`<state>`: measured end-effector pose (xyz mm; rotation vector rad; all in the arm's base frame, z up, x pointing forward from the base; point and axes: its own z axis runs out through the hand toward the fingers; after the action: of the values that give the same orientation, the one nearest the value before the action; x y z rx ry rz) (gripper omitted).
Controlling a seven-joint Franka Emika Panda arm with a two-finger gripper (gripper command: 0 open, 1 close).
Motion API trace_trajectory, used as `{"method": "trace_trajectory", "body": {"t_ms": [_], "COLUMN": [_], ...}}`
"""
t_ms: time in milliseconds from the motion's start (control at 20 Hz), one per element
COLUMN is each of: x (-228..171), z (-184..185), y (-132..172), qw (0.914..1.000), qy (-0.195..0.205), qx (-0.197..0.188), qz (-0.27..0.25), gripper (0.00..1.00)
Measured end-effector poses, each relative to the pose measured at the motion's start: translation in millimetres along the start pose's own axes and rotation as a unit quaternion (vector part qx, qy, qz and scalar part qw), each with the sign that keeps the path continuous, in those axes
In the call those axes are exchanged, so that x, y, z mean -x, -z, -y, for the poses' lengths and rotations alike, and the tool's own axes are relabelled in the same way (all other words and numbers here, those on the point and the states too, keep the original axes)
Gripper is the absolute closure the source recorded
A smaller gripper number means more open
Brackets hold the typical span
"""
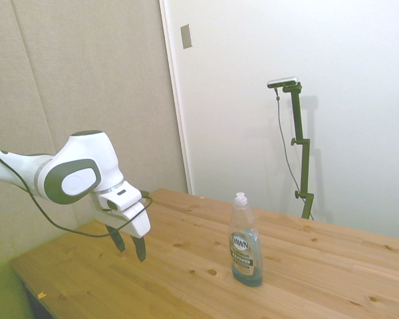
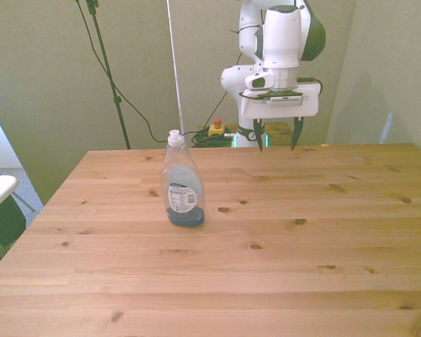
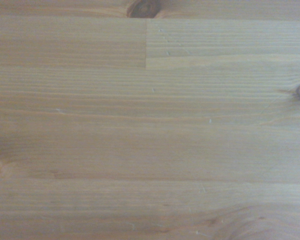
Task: Knock down the dish soap
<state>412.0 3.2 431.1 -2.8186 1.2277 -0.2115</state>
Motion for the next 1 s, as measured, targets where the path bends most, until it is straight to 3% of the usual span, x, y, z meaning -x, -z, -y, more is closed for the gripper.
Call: {"method": "trace_trajectory", "body": {"t_ms": [100, 150, 700, 1000], "x": [-0.3, -1.6, -105.8, -156.5], "z": [0.2, -0.4, -47.6, -73.9], "y": [-0.2, 0.4, 35.5, 29.7], "qw": [1.0, 1.0, 0.9953, 0.991], "qy": [0.001, 0.001, -0.057, -0.088], "qx": [0.0, 0.0, 0.021, 0.036], "qz": [-0.001, -0.004, -0.075, -0.094], "gripper": [0.0, 1.0, 1.0, 1.0]}}
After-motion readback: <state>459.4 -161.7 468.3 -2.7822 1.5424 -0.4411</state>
